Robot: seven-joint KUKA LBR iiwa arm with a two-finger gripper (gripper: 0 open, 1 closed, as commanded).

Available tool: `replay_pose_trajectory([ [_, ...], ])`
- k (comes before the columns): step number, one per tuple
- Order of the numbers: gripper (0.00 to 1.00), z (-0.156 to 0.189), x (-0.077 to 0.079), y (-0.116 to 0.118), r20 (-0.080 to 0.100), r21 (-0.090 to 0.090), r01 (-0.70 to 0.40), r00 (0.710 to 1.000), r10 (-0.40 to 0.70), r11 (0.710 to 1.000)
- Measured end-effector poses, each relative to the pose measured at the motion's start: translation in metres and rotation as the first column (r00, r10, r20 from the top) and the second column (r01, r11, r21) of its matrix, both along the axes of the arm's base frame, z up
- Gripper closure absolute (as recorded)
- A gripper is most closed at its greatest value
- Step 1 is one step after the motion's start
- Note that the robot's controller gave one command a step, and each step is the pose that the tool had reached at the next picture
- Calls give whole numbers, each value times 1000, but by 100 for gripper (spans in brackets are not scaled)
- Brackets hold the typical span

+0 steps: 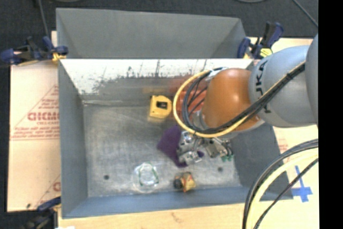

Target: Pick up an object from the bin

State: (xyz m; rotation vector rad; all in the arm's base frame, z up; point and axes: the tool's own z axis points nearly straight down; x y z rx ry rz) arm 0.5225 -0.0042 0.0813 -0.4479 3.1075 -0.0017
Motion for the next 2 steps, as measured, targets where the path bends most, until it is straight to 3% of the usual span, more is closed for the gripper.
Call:
replay_pose_trajectory([
  [1, 100, 0, 0, 0, 0, 0, 1, 1000, -1, 1000],
  [2, 0, 82, 13, 4, -1, 0, -269, 963, 269, 963],
])
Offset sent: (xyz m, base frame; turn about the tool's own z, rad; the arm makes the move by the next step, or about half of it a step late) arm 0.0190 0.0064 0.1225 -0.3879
